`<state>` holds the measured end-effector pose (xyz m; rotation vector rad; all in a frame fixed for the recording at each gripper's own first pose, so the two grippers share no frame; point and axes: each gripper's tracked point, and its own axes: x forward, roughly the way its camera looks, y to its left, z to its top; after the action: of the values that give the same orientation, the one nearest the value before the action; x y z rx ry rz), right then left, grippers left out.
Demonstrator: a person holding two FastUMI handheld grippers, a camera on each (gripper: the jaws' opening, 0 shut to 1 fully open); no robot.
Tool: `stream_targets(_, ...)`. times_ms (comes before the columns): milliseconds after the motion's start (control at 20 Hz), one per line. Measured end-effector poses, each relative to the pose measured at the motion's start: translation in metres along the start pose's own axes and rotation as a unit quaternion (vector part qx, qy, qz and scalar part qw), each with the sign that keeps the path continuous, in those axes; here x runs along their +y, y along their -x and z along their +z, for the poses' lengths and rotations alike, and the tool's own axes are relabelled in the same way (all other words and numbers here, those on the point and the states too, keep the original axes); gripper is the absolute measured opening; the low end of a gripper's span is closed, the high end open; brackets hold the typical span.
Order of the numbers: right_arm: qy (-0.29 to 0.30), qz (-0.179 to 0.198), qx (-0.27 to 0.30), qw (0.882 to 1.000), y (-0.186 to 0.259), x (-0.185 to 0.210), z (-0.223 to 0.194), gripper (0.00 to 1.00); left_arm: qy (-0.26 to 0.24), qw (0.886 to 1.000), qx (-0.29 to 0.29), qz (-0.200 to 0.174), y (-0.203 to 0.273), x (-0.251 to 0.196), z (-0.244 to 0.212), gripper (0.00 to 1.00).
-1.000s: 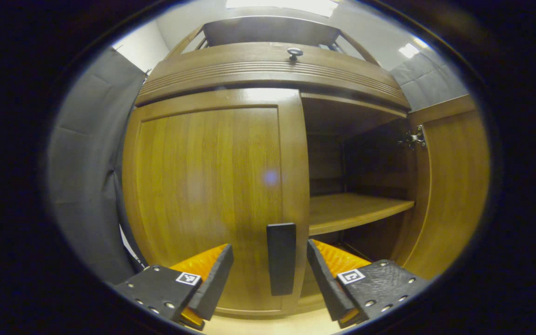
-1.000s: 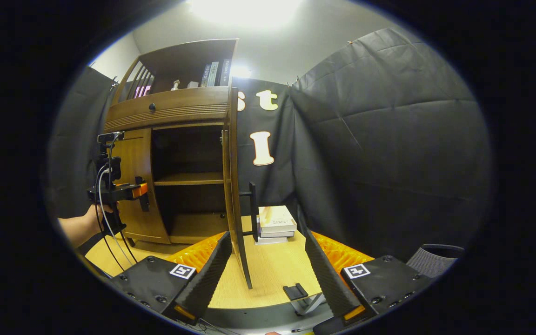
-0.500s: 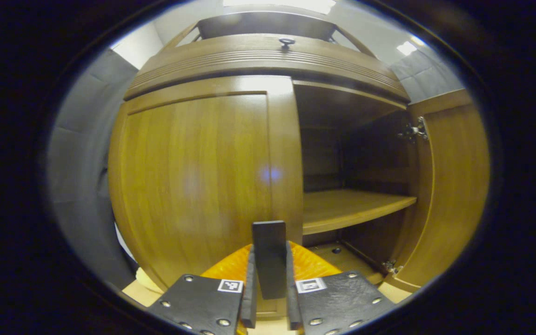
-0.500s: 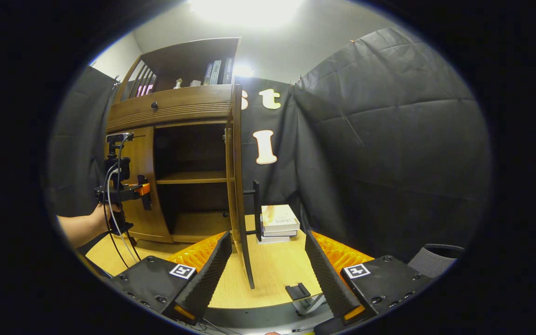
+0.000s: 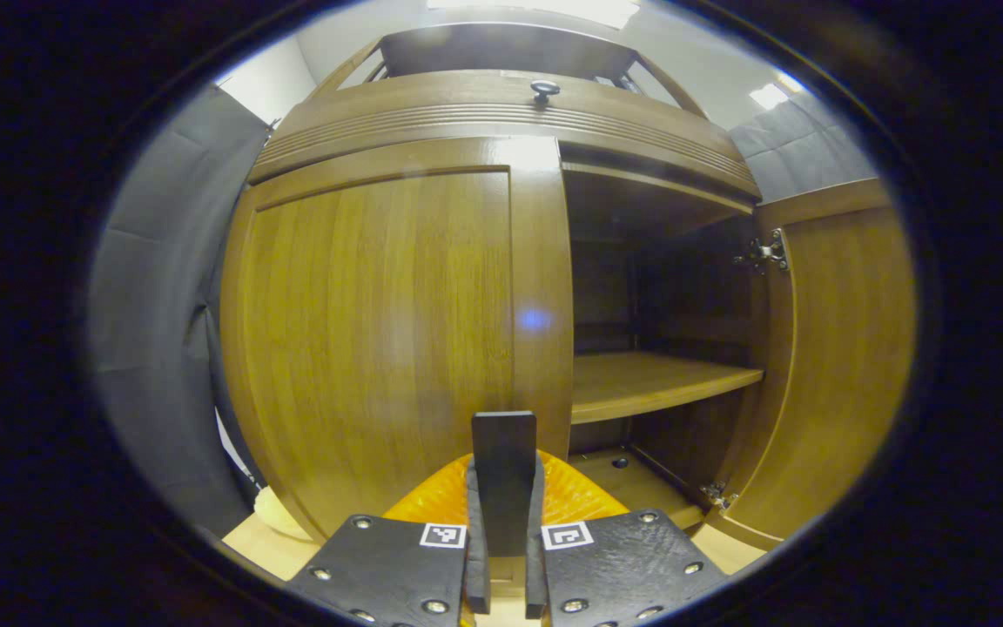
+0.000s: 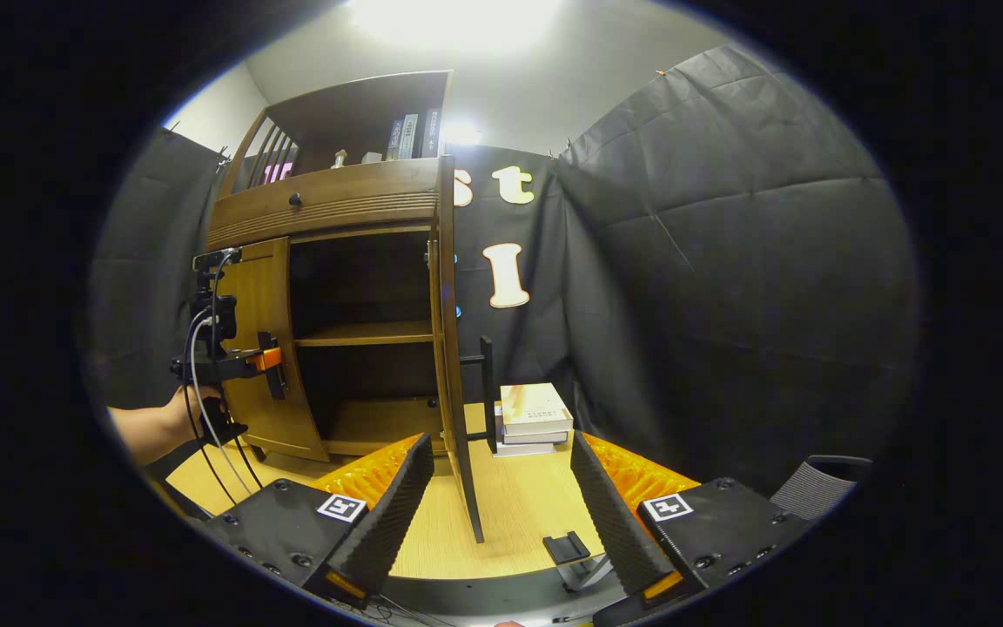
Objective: Open the right door of the double-door shoe cabinet with the right hand, and open the left door with the left hand.
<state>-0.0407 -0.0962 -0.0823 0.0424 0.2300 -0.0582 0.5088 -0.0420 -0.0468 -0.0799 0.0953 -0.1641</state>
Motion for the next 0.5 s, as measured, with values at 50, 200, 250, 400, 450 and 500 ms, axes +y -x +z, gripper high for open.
stream_targets(50,0.000,0.005,-0.002,1.000,-0.001,0.002,0.002,1.00,0.000,1.000,0.000,-0.001,0.008,0.001,0.000,0.17)
stream_targets(200,0.001,0.021,-0.008,1.000,-0.007,0.012,0.006,0.99,0.000,1.000,0.001,-0.002,0.029,0.006,-0.001,0.19)
stream_targets(250,0.001,0.028,-0.009,1.000,-0.008,0.015,0.007,0.99,0.000,1.000,0.003,-0.003,0.037,0.008,-0.001,0.14)
stream_targets(400,0.005,0.046,-0.012,0.999,-0.013,0.027,0.010,0.99,0.008,1.000,0.009,-0.006,0.055,0.014,-0.002,0.14)
stream_targets(450,0.005,0.051,-0.013,0.999,-0.014,0.030,0.012,0.96,0.009,1.000,0.009,-0.005,0.061,0.017,-0.002,0.14)
stream_targets(500,0.005,0.058,-0.014,0.998,-0.013,0.034,0.011,0.99,0.006,1.000,0.007,-0.003,0.069,0.020,-0.002,0.14)
